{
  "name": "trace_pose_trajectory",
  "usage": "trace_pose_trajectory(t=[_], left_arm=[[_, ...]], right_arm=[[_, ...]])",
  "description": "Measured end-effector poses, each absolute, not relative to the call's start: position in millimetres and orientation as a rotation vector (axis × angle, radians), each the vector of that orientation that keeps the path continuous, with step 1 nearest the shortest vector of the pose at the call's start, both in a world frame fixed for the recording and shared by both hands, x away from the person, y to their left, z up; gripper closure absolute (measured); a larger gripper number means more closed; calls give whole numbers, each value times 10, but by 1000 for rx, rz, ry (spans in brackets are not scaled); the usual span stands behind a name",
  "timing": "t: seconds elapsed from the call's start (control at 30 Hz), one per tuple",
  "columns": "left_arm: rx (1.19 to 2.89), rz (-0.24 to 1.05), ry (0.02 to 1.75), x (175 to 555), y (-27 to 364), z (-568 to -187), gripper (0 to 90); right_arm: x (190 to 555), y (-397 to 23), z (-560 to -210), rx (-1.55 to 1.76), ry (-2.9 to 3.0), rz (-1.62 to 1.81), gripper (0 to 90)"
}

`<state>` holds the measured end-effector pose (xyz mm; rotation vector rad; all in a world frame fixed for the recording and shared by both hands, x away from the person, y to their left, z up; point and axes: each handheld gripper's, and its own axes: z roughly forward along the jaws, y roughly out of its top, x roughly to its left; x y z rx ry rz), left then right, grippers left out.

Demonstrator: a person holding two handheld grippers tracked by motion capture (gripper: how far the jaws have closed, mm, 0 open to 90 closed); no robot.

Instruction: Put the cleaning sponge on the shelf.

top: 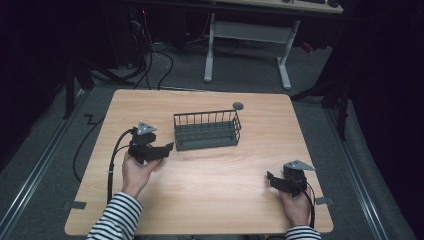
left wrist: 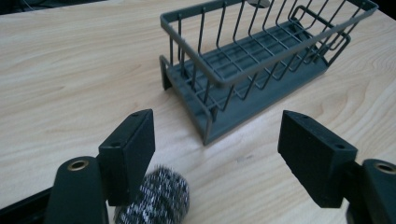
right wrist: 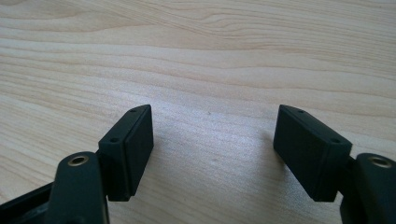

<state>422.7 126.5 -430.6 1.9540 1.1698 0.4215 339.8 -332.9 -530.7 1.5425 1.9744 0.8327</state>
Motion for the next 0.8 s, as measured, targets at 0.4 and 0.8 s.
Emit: trace_pose_trajectory(t=[0.4,0.8], left_arm=[[1951,436,1217,4600,1063,-4284,349],[1993,431,1243,4821,950,-4352,465]], right_arm=[[3395,-3325,-5306,1541,1976,832,287],[3398,-3334,-5306,1541,1978,838,295]])
